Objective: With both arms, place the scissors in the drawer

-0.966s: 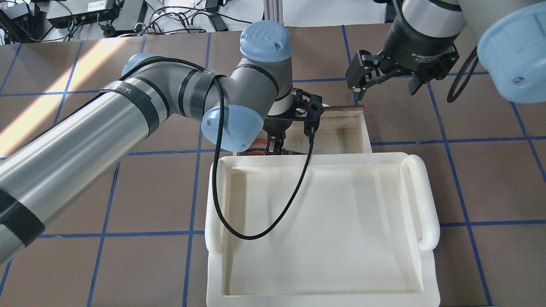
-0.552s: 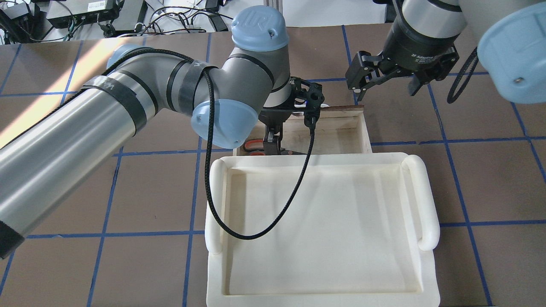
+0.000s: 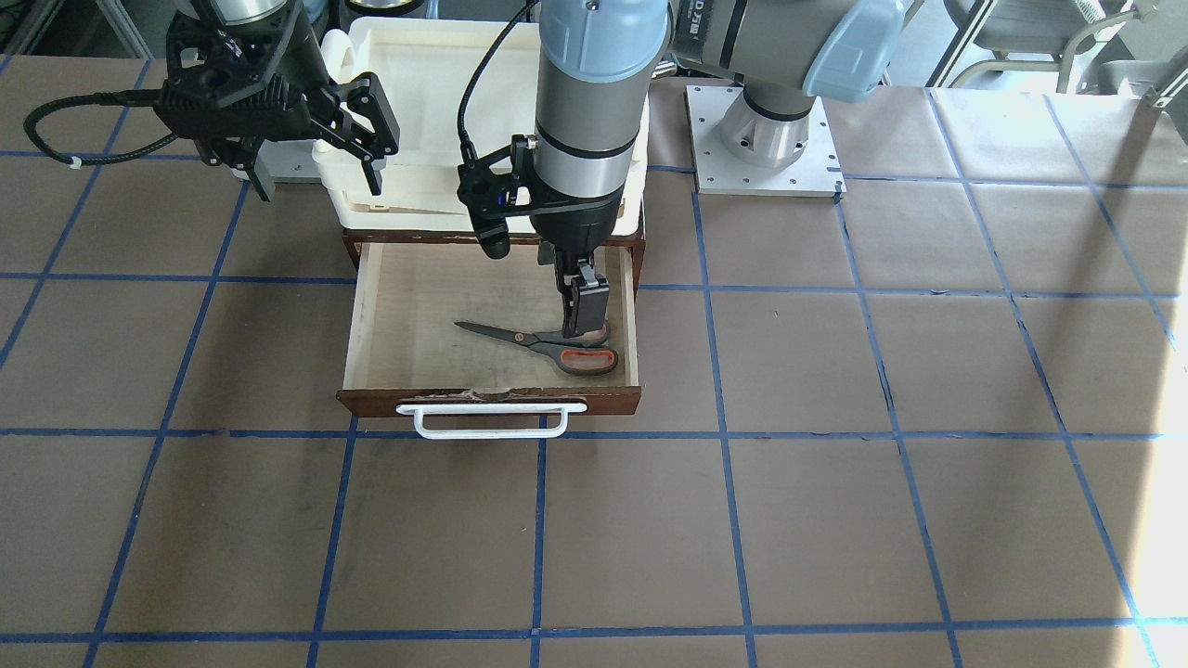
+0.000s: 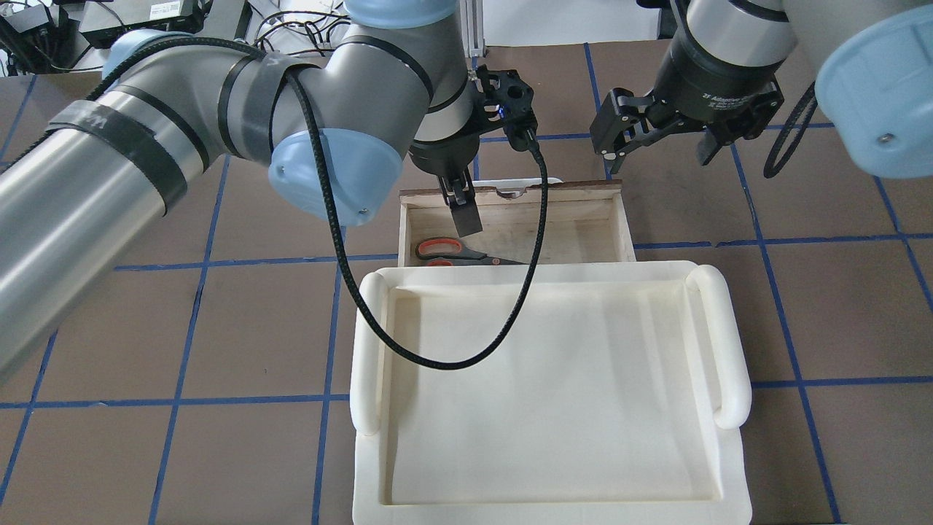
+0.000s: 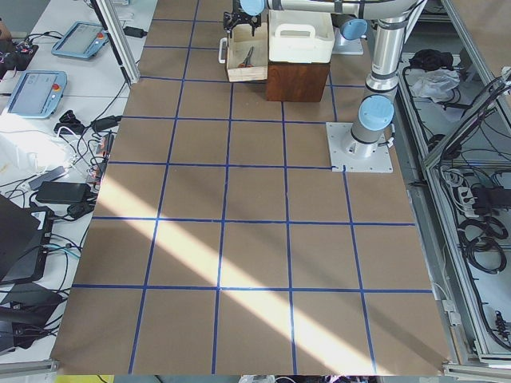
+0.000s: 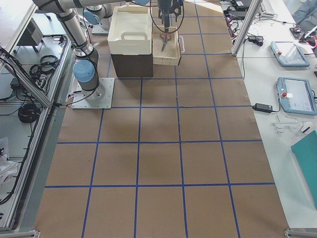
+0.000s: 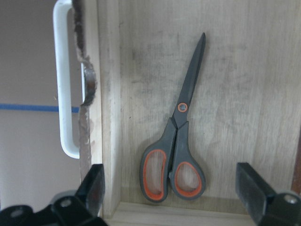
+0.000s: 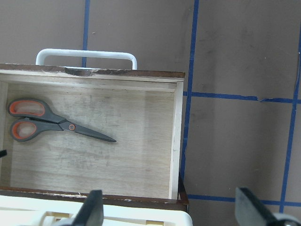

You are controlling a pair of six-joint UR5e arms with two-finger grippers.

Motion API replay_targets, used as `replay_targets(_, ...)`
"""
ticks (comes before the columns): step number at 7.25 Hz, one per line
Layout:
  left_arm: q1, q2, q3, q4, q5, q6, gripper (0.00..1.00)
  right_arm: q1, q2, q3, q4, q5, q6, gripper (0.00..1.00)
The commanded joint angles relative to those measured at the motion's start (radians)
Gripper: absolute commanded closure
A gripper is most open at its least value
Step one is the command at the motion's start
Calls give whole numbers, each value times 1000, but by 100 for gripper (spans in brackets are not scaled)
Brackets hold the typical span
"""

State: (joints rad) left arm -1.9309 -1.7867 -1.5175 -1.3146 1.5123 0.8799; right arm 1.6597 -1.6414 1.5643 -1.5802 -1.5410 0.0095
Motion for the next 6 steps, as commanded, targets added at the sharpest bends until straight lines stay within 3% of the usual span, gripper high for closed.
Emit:
replay_targets(1, 76, 50, 26, -11, -3, -199, 0, 0, 0, 0, -1, -5, -2, 0)
replay_targets(3, 194, 96, 26, -9, -58, -442, 0, 0, 3, 0, -7, -7, 0, 0)
replay_targets(5, 263, 147, 22, -20, -66, -809, 0, 0, 3, -1, -18, -8, 4, 0)
replay_targets(6, 312, 156, 20, -52, -57, -840, 0, 0, 9, -1, -82, -11, 12, 0)
